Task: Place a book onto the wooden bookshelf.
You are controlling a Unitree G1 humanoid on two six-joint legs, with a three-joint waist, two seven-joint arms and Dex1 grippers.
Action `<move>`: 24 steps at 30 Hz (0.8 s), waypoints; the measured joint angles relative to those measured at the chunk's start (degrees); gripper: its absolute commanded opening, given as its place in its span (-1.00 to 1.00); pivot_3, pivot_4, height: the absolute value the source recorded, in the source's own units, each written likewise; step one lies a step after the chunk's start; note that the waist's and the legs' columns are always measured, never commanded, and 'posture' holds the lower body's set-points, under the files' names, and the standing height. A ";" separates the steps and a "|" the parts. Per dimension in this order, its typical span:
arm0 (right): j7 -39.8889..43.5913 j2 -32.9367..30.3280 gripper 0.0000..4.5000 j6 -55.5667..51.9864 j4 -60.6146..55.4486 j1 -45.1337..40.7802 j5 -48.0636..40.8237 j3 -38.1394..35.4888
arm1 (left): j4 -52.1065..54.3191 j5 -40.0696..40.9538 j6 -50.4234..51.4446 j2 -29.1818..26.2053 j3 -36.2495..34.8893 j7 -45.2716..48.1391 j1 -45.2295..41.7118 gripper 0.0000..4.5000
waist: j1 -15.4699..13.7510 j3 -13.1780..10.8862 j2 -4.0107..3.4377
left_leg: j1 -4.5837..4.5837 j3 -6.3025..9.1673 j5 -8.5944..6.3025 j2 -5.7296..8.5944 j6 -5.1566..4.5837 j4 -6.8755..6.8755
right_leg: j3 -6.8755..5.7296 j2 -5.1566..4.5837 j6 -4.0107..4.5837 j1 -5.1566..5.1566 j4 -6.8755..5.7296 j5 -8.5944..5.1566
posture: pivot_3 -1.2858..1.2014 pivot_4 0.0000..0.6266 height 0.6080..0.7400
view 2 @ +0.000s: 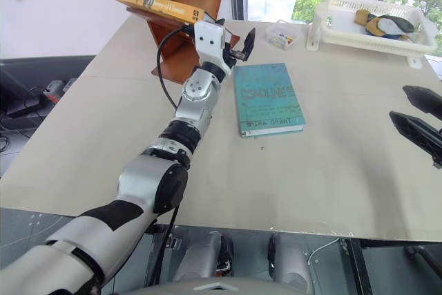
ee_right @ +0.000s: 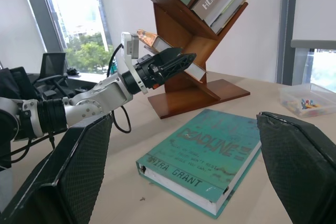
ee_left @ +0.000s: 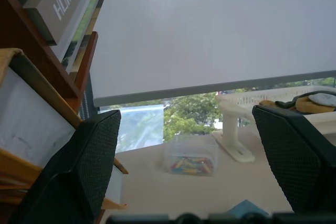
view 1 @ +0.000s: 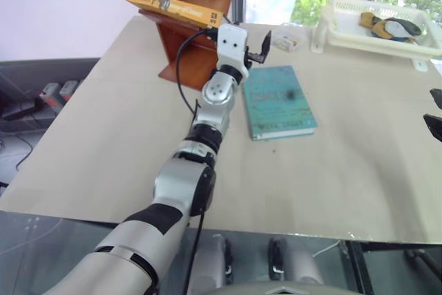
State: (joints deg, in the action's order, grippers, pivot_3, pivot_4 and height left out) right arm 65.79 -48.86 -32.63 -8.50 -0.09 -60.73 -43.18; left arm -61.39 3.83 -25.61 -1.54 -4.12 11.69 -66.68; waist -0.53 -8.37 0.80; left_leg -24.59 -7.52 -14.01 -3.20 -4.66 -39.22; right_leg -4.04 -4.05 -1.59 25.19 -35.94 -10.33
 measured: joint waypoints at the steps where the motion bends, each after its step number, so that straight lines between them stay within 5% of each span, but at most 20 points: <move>1: -0.02 0.08 1.00 0.02 -0.02 0.08 0.01 0.00 | 0.52 0.39 0.19 -0.04 0.02 1.35 0.37 0.97 | -0.06 0.01 -0.01 | 0.00 0.01 0.00 0.00 0.00 0.00 | -0.01 0.00 0.05 0.00 0.00 -0.03 | 0.03 -0.52 0.57; 9: 0.06 0.74 1.00 0.69 -0.72 4.15 3.56 0.78 | 21.49 5.89 15.47 -3.87 3.79 22.28 15.70 0.97 | -0.25 0.03 -0.06 | -0.09 -0.01 0.06 0.04 0.10 -0.01 | 0.00 -0.06 -0.01 0.00 0.06 0.01 | 0.03 -0.52 0.57; 19: 0.03 0.94 1.00 6.97 1.72 7.98 16.83 8.37 | 52.17 11.37 43.94 -21.90 1.32 28.30 47.26 0.97 | 0.71 0.12 -0.18 | 0.09 0.03 0.01 -0.01 0.06 -0.03 | -0.05 -0.21 0.15 -0.09 -0.03 -0.16 | 0.03 -0.52 0.57; 24: 1.35 0.88 1.00 10.06 5.72 6.71 21.71 13.16 | 66.24 17.23 52.71 -25.53 -1.12 29.52 56.93 0.97 | -0.11 0.15 -0.23 | 0.16 0.02 -0.09 0.08 0.21 -0.04 | -0.10 -0.61 0.13 -0.12 0.00 -0.18 | 0.03 -0.52 0.57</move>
State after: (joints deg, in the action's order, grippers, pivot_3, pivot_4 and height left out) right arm 67.14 -47.98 -22.57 -2.78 6.62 -39.01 -30.02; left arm 4.85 21.07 27.11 -27.07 -5.24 41.20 -9.75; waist -0.64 -8.22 0.58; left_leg -24.42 -7.50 -14.09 -3.12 -4.45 -39.26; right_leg -4.14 -4.66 -1.46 25.07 -35.93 -10.51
